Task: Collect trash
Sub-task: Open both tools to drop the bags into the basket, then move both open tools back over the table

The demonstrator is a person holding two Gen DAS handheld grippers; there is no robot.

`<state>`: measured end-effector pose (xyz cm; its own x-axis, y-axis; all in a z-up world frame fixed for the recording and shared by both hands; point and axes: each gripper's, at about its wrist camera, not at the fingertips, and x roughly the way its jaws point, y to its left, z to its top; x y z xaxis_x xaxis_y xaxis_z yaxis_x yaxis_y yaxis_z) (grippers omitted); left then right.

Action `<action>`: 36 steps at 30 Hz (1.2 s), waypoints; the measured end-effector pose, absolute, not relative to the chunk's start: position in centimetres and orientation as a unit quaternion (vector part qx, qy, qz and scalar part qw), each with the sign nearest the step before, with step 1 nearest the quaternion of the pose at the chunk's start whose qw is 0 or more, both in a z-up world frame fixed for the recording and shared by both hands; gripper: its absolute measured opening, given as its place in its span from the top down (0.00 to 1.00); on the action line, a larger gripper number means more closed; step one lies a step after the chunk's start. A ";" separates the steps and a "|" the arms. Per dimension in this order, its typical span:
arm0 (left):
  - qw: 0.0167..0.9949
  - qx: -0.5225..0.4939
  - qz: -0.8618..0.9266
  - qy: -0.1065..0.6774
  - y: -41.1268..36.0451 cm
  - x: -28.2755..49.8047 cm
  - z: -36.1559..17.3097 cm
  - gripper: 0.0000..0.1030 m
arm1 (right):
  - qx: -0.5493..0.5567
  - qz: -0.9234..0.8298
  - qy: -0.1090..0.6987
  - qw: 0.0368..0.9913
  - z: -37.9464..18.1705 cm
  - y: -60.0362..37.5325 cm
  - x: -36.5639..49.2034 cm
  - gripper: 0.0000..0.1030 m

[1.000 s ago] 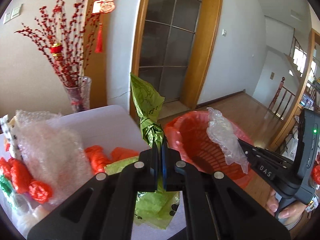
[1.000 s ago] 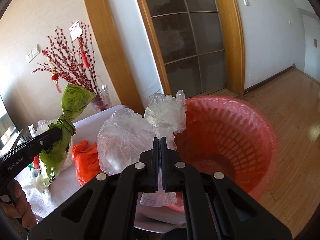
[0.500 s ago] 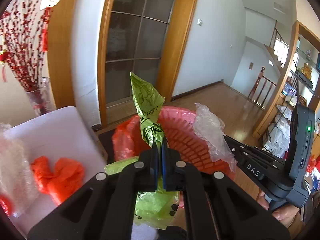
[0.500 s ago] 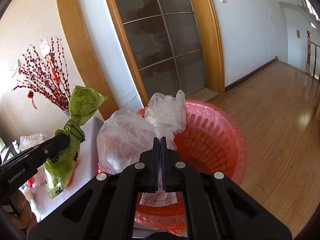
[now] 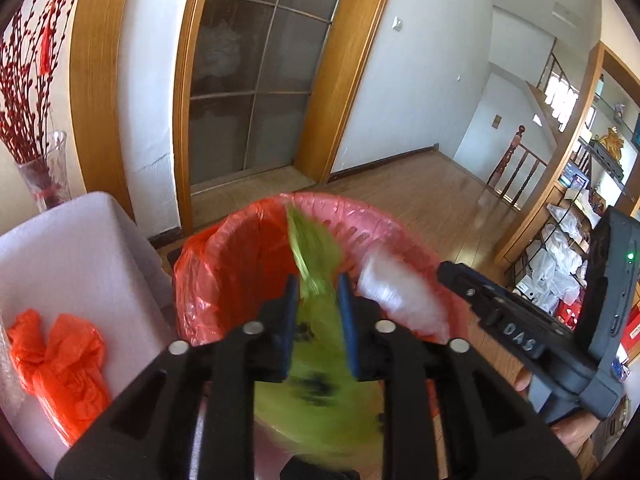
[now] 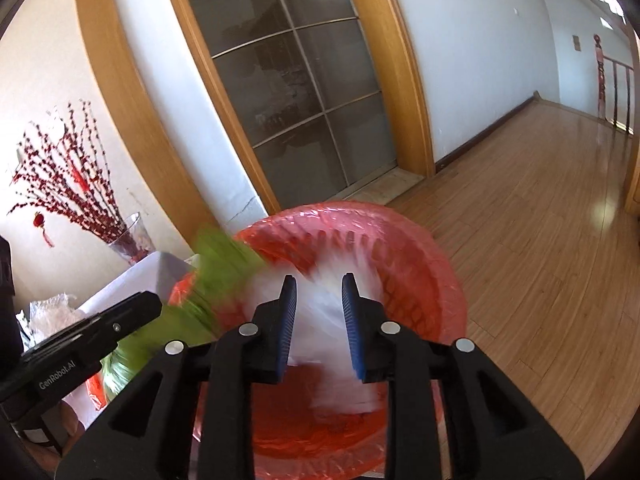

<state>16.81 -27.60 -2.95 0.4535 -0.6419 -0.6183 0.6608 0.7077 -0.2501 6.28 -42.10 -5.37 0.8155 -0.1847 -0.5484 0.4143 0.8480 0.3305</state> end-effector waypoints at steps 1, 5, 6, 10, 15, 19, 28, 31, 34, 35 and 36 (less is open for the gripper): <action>0.853 0.014 -0.380 0.358 -27.5 16.8 -3.1 0.76 | 0.221 -0.170 0.259 0.925 -5.6 -42.2 6.0 0.76; 0.865 0.020 -0.353 0.356 -26.0 16.8 -3.5 0.68 | 0.204 -0.184 0.264 0.925 -5.8 -41.8 5.5 0.76; 0.871 0.024 -0.340 0.353 -25.4 16.6 -3.5 0.64 | 0.198 -0.185 0.264 0.925 -5.7 -41.6 5.4 0.76; 0.896 0.042 -0.291 0.334 -23.2 15.7 -3.1 0.46 | 0.162 -0.182 0.267 0.932 -5.1 -39.8 5.4 0.71; 0.919 0.060 -0.225 0.318 -19.3 14.8 -2.5 0.41 | 0.146 -0.155 0.262 0.941 -4.2 -37.8 5.8 0.58; 0.935 0.055 -0.178 0.301 -15.3 14.1 -1.5 0.37 | 0.137 -0.140 0.253 0.947 -3.5 -35.6 6.3 0.43; 0.962 0.042 -0.074 0.261 -6.1 12.3 0.5 0.32 | 0.112 -0.069 0.254 0.958 -2.5 -29.4 8.1 0.35; 0.965 0.027 -0.043 0.257 -3.1 12.1 0.7 0.32 | 0.099 -0.027 0.269 0.958 -2.5 -26.5 9.2 0.35; 0.967 0.015 -0.016 0.255 -0.3 11.6 1.1 0.32 | 0.081 0.007 0.283 0.956 -2.8 -23.5 10.5 0.37; 0.967 0.010 -0.007 0.254 0.8 11.4 1.1 0.32 | 0.078 0.019 0.288 0.954 -2.9 -22.5 10.9 0.38; 0.967 0.007 0.001 0.253 1.8 11.1 1.1 0.32 | 0.074 0.031 0.294 0.953 -3.1 -21.5 11.4 0.38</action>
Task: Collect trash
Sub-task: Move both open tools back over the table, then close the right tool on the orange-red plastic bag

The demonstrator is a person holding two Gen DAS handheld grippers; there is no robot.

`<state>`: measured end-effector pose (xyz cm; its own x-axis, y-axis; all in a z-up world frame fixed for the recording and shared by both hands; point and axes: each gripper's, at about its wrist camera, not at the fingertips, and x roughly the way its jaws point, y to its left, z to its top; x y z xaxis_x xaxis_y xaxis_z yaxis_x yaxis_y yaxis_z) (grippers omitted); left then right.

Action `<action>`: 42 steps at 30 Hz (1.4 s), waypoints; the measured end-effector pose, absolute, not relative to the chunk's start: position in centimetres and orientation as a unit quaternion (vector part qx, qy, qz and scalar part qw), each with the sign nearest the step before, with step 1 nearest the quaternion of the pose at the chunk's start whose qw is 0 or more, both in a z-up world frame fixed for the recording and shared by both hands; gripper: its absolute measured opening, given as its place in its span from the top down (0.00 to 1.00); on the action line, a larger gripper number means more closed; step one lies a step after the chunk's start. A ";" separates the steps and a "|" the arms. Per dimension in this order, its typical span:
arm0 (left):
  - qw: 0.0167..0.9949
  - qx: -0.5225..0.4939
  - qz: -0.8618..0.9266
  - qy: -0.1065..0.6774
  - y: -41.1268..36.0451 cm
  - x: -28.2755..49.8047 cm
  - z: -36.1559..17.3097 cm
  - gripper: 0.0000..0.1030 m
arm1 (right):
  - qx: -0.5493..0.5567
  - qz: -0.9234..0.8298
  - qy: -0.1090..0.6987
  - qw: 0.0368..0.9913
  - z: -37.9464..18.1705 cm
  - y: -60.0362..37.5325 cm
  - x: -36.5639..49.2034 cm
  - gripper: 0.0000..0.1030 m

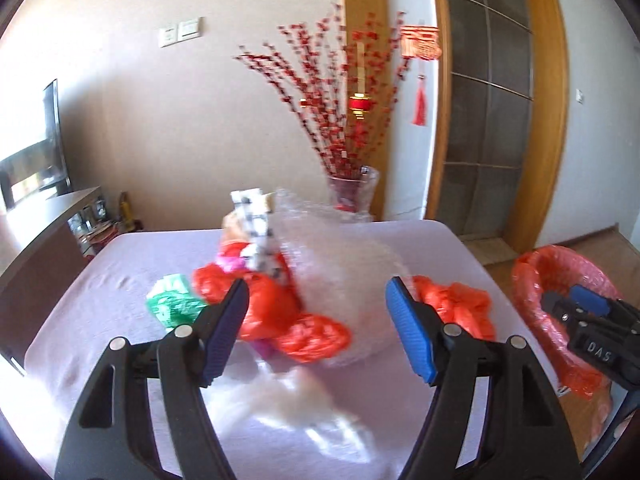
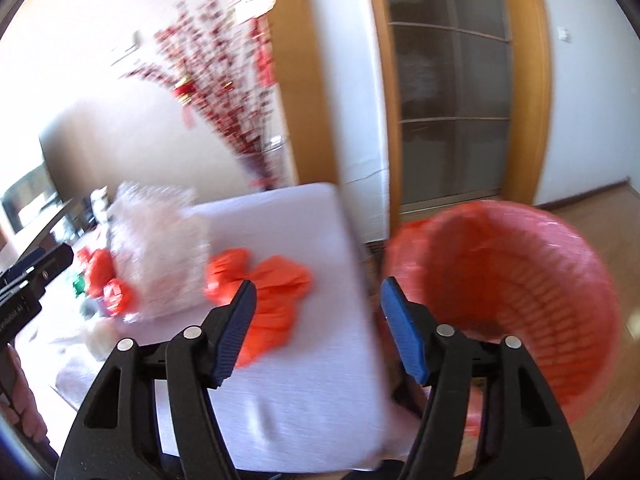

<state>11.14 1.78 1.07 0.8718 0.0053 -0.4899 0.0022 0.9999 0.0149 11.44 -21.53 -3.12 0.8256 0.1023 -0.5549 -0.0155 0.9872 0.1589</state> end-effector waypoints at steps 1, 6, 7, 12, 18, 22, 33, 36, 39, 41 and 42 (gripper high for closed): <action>0.967 0.005 0.009 0.253 2.6 11.0 1.1 0.32 | 0.070 0.037 0.297 0.952 -3.2 -20.7 11.7 0.39; 0.966 -0.009 0.035 0.256 6.4 10.0 0.7 0.32 | 0.030 0.057 0.328 0.942 -4.7 -16.7 14.3 0.45; 0.966 -0.012 0.038 0.257 7.1 9.8 0.5 0.32 | 0.026 0.058 0.334 0.941 -4.9 -16.2 14.6 0.45; 0.964 -0.023 0.046 0.259 9.4 9.4 0.3 0.32 | 0.009 0.053 0.357 0.932 -6.0 -14.5 16.3 0.45; 0.963 -0.027 0.033 0.267 9.7 8.9 -0.5 0.32 | 0.000 0.042 0.388 0.921 -7.3 -14.2 17.6 0.57; 0.961 -0.022 0.016 0.275 9.1 8.8 -1.2 0.32 | -0.010 0.035 0.393 0.919 -8.1 -14.3 17.3 0.77; 0.952 0.022 -0.024 0.305 6.3 8.3 -3.9 0.32 | 0.028 0.023 0.371 0.928 -6.8 -16.7 14.0 0.89; 0.946 0.024 -0.028 0.321 5.9 8.9 -4.9 0.32 | 0.032 0.024 0.369 0.929 -6.7 -17.1 13.4 0.89; 0.941 0.024 -0.034 0.336 5.6 9.7 -5.8 0.32 | 0.033 0.024 0.366 0.930 -6.4 -17.3 13.4 0.89; 0.935 0.022 -0.041 0.351 5.4 10.3 -6.7 0.32 | 0.035 0.024 0.365 0.930 -6.4 -17.4 13.1 0.89; 0.933 0.020 -0.044 0.357 5.3 10.5 -7.1 0.32 | 0.035 0.023 0.365 0.930 -6.3 -17.4 13.0 0.89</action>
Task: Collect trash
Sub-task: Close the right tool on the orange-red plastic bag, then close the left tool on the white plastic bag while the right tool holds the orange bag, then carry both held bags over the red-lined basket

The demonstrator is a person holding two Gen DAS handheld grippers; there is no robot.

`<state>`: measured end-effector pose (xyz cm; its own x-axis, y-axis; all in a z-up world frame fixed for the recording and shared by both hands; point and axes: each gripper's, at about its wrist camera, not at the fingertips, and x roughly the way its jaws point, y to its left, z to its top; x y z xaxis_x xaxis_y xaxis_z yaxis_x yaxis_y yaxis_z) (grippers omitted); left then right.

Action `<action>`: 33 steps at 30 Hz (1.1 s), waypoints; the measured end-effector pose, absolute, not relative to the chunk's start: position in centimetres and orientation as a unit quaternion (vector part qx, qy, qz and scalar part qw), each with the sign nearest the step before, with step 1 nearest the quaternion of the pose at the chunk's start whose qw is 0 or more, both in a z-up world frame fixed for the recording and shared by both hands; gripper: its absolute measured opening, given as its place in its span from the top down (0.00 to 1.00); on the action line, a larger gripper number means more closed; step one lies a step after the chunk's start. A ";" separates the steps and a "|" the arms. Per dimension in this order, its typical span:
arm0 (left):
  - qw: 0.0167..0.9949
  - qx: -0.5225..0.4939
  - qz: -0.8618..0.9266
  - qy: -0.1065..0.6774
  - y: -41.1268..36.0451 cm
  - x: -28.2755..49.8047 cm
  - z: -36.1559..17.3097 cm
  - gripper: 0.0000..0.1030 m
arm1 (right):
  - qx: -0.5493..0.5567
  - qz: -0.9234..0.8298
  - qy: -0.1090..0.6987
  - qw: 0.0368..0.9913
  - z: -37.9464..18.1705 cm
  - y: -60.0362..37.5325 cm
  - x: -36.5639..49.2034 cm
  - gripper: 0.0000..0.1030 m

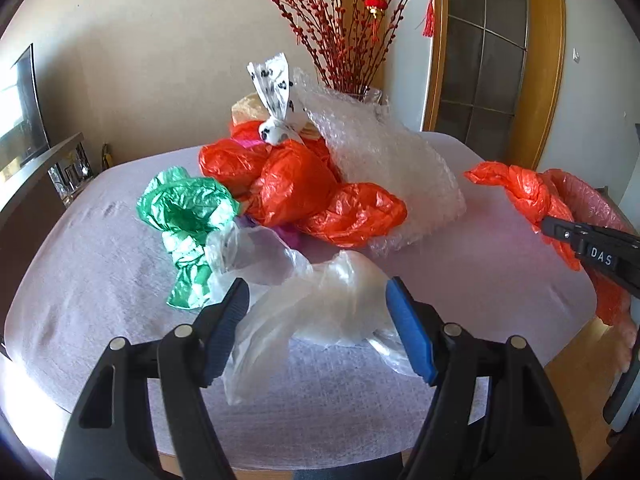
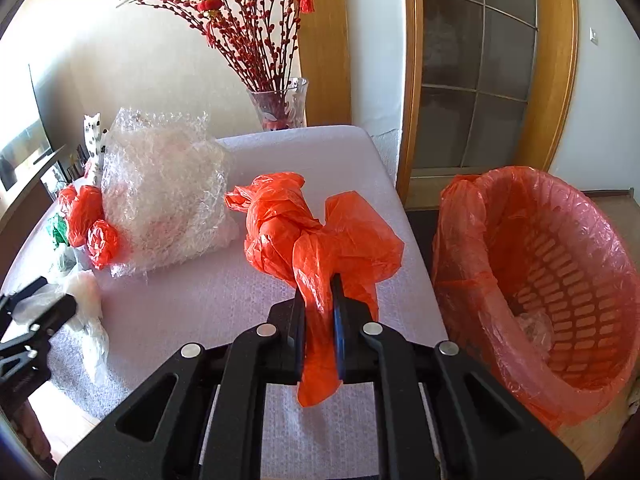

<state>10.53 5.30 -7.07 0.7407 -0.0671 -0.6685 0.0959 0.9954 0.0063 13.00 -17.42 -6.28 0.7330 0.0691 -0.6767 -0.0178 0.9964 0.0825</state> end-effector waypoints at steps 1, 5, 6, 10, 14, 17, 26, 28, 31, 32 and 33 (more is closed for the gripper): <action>0.930 0.018 -0.048 0.363 5.2 10.6 -7.4 0.33 | 0.036 0.023 0.365 0.930 -6.2 -17.5 13.0 0.89; 0.922 0.004 -0.065 0.380 4.9 10.8 -8.4 0.46 | 0.037 0.023 0.364 0.930 -6.2 -17.7 12.8 0.89; 0.922 0.004 -0.066 0.381 4.8 10.8 -8.5 0.50 | 0.038 0.024 0.364 0.930 -6.1 -17.7 12.8 0.89; 0.923 -0.001 -0.076 0.378 4.9 10.8 -8.4 0.71 | 0.040 0.025 0.363 0.931 -6.1 -17.8 12.7 0.89; 0.925 -0.003 -0.080 0.372 5.1 10.5 -8.1 0.80 | 0.041 0.027 0.362 0.931 -6.1 -17.7 12.5 0.89; 0.926 -0.003 -0.086 0.367 5.2 10.1 -7.8 0.82 | 0.043 0.028 0.360 0.932 -5.9 -17.8 12.2 0.89; 0.934 -0.002 -0.113 0.338 4.6 7.5 -4.9 0.82 | 0.052 0.028 0.346 0.937 -4.9 -18.2 11.1 0.89; 0.936 -0.004 -0.122 0.331 4.3 7.1 -4.1 0.82 | 0.054 0.027 0.342 0.938 -4.6 -18.4 10.9 0.89; 0.938 -0.004 -0.135 0.320 3.4 7.4 -2.9 0.82 | 0.058 0.024 0.334 0.940 -4.2 -18.8 10.5 0.89; 0.938 -0.004 -0.141 0.318 3.1 7.5 -2.7 0.82 | 0.060 0.023 0.332 0.941 -4.0 -19.0 10.4 0.89; 0.937 -0.004 -0.145 0.317 2.7 7.9 -2.3 0.82 | 0.062 0.021 0.329 0.942 -3.9 -19.2 10.2 0.89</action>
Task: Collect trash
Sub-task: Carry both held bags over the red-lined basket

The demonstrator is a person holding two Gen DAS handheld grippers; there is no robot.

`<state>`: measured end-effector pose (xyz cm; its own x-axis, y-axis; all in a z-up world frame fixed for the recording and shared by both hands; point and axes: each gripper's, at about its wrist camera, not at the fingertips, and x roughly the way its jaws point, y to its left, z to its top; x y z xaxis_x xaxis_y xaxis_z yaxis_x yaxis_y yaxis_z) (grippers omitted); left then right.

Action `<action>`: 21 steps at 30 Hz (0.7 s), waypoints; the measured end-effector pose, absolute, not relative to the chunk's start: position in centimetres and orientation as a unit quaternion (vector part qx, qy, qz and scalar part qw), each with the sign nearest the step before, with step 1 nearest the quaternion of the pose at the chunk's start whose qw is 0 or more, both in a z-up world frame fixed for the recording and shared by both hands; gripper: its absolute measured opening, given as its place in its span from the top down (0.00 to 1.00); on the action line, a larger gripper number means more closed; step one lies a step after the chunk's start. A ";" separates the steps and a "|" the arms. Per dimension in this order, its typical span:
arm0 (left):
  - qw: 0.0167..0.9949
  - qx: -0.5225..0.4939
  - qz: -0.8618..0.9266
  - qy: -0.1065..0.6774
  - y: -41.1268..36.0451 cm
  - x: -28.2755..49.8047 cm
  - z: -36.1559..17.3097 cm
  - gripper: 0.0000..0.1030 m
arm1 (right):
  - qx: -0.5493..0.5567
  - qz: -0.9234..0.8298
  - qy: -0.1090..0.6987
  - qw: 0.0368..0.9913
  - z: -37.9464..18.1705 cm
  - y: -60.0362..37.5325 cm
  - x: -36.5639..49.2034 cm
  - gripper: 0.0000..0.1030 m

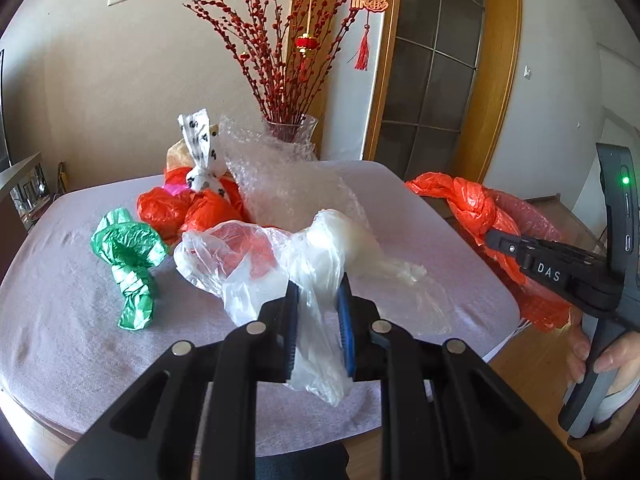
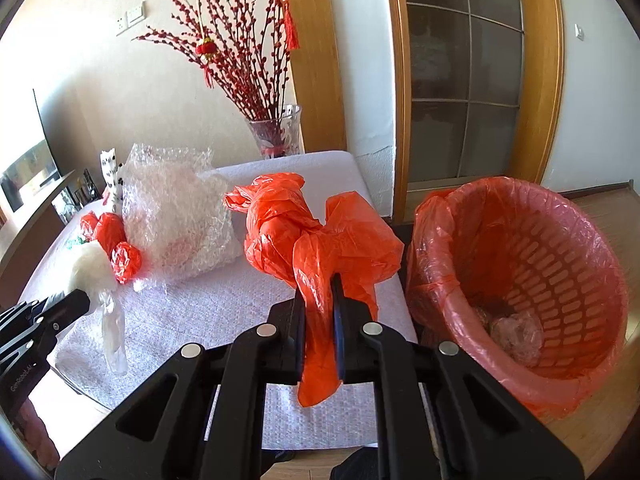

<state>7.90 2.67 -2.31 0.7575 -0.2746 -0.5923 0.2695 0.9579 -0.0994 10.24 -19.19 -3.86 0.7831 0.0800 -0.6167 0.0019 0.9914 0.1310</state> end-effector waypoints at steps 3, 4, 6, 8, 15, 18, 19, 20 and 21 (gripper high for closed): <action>0.938 -0.001 -0.154 0.312 1.5 8.6 -1.7 0.82 | 0.070 0.015 0.322 0.944 -3.5 -20.0 9.9 0.89; 0.938 -0.001 -0.155 0.310 1.0 8.6 -1.6 0.82 | 0.073 0.013 0.319 0.945 -3.4 -20.3 9.7 0.89; 0.938 -0.001 -0.161 0.307 0.2 9.1 -1.5 0.82 | 0.077 0.008 0.315 0.946 -3.2 -20.8 9.5 0.89; 0.937 -0.001 -0.167 0.306 -0.6 9.6 -1.2 0.82 | 0.082 0.003 0.311 0.947 -3.0 -21.3 9.2 0.89; 0.935 0.006 -0.195 0.295 -3.9 11.3 -0.4 0.82 | 0.104 -0.023 0.296 0.949 -2.4 -23.8 8.2 0.89; 0.933 0.007 -0.205 0.294 -5.1 11.9 -0.3 0.82 | 0.111 -0.034 0.293 0.949 -2.4 -24.7 7.8 0.89; 0.932 0.007 -0.209 0.294 -5.5 12.0 -0.3 0.82 | 0.114 -0.037 0.292 0.949 -2.4 -25.0 7.7 0.89; 0.932 0.008 -0.213 0.294 -6.1 12.2 -0.3 0.82 | 0.116 -0.041 0.291 0.949 -2.4 -25.4 7.6 0.89; 0.931 0.008 -0.216 0.295 -6.4 12.3 -0.3 0.82 | 0.119 -0.045 0.290 0.949 -2.4 -25.7 7.5 0.89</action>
<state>12.33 -6.38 -0.28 0.7325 -0.3981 -0.5523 0.4073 0.9063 -0.1130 7.47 -25.70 -2.36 0.8280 -0.0165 -0.5604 0.1547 0.9675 0.2000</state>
